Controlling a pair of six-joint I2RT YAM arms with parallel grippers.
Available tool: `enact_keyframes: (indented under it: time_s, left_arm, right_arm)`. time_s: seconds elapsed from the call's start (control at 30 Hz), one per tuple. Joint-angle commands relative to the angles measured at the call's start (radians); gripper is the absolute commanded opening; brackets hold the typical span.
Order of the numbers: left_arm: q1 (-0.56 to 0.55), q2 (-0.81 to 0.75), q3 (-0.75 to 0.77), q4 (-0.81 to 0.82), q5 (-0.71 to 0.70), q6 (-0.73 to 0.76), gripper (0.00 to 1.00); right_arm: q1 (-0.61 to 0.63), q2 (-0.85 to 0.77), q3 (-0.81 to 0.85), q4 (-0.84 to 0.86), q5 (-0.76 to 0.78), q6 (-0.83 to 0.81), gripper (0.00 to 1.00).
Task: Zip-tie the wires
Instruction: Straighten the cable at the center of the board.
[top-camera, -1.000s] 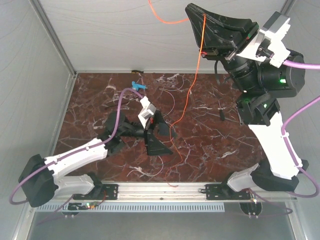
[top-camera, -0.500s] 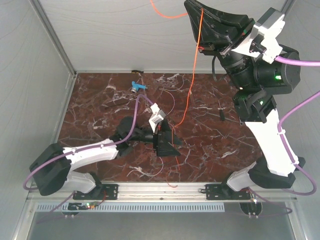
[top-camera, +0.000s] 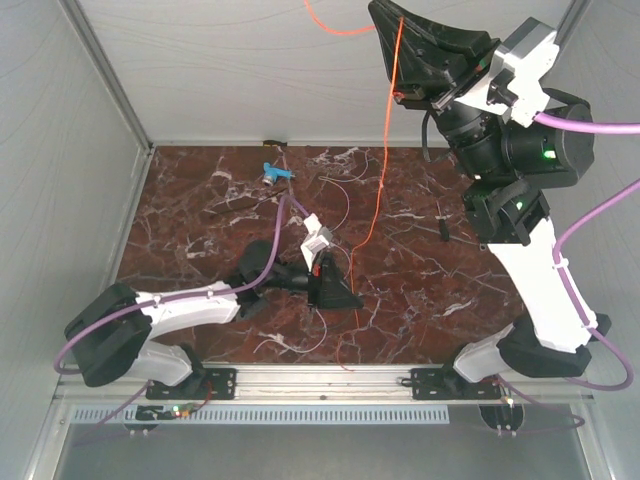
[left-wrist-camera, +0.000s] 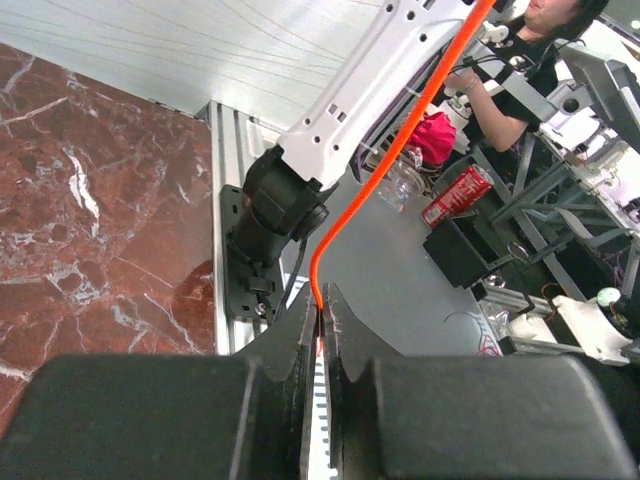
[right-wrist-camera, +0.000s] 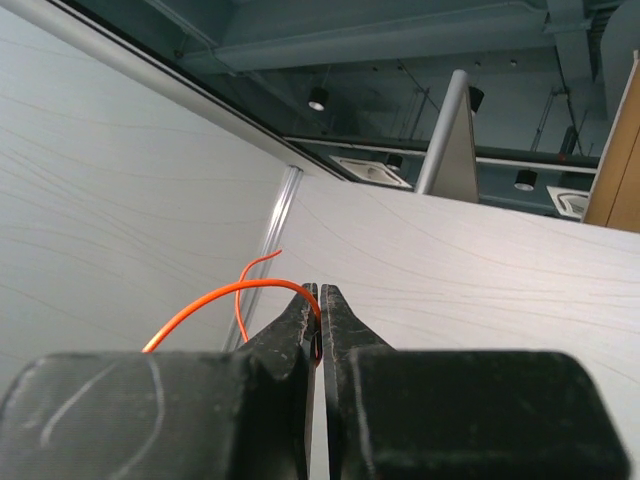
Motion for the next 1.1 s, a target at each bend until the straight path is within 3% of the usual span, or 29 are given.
enact_keyframes:
  time_s: [0.0,0.2,0.43,0.63,0.8,1.07]
  left_arm:
    - [-0.007,-0.027,0.023,-0.027,-0.046,0.019,0.00]
    - [-0.008,-0.187,0.083,-0.490,-0.177,0.037,0.00]
    - [-0.013,-0.420,0.206,-0.937,-0.267,0.052,0.00]
    - [-0.013,-0.454,0.362,-1.265,-0.344,0.045,0.00]
    - [-0.013,-0.398,0.481,-1.426,-0.356,0.046,0.00]
    - [-0.013,-0.297,0.491,-1.497,-0.317,0.005,0.00]
  right_arm:
    - [0.006,-0.039,-0.051,0.018,0.054,-0.045,0.00]
    - [-0.021,-0.111,-0.279,0.005,0.226,-0.123,0.00]
    - [-0.203,-0.144,-0.524,0.030,0.287,0.040,0.00]
    - [-0.284,-0.091,-0.626,0.007,0.325,0.091,0.00]
    - [-0.378,0.000,-0.650,-0.016,0.299,0.166,0.00]
    - [-0.415,0.168,-0.698,-0.008,0.277,0.160,0.00]
